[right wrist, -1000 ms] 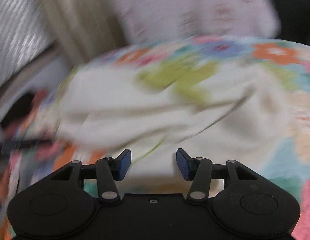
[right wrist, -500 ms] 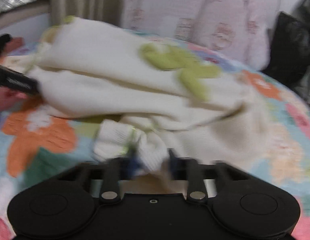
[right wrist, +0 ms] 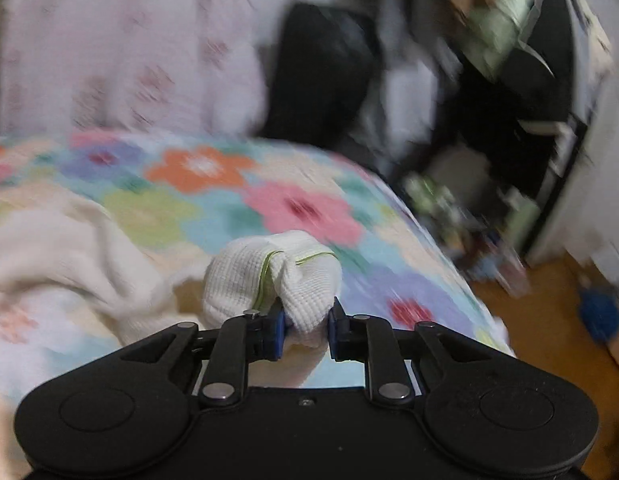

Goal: Fold clothes

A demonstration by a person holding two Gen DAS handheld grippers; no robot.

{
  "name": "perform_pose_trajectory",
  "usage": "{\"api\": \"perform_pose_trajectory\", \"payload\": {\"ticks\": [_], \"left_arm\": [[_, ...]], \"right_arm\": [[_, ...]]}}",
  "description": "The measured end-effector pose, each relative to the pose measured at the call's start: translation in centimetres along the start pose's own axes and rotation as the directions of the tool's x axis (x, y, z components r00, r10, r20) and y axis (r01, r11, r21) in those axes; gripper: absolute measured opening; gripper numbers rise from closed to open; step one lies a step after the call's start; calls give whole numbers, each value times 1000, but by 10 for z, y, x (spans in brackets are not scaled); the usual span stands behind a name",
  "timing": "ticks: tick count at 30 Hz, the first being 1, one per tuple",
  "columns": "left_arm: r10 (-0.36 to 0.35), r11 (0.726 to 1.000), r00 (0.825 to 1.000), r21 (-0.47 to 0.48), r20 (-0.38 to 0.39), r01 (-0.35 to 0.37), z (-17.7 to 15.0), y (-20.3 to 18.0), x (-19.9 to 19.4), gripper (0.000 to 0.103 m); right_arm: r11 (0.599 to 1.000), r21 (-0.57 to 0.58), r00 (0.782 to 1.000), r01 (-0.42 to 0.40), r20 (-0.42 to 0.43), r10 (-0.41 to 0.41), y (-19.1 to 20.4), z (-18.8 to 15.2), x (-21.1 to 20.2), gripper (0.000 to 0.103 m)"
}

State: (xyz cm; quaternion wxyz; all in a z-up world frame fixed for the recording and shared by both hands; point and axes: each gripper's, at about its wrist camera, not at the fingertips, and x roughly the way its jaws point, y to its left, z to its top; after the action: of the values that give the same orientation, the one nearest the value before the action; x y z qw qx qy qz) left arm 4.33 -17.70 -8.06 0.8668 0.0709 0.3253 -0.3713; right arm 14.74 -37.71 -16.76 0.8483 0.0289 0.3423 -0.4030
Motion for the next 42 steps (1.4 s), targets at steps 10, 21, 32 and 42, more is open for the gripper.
{"api": "perform_pose_trajectory", "payload": {"ticks": [10,21,32,42], "left_arm": [[37,999,983,13,-182,-35,-47,-25,12,5],[42,995,990,96,-133,-29,-65,-19,-6,6],[53,996,998,74,-19,-52,-56,-18,-29,5],[-38,987,996,158,78,25,-30,-34,-73,5]], "right_arm": [[984,-4,980,-180,-85,179,29,7,-35,71],[895,112,894,-431,-84,441,64,-6,-80,87],[636,41,627,-770,-133,768,181,-57,-103,86],[553,8,549,-833,-103,830,182,-59,-101,86]]}}
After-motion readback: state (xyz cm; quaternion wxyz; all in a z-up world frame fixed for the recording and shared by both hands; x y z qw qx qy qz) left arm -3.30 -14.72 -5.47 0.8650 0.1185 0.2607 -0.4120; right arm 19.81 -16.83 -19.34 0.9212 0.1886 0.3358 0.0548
